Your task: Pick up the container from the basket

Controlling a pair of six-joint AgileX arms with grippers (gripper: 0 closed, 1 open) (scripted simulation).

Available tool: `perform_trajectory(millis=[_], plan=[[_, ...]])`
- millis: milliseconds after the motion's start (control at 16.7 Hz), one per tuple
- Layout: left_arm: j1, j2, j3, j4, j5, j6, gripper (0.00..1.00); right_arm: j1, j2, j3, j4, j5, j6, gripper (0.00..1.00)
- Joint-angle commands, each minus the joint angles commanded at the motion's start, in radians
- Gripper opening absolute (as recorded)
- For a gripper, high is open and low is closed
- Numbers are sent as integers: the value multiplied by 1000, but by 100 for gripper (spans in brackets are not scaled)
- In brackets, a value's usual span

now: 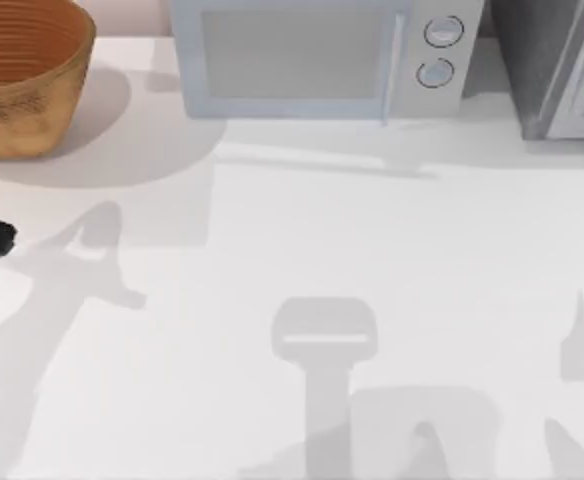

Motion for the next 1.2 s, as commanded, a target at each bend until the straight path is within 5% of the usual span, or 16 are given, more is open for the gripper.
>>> perform_trajectory(millis=[1200], plan=[[-80,967,497,563,526,23,0,0,0,0,0,0,0,100]])
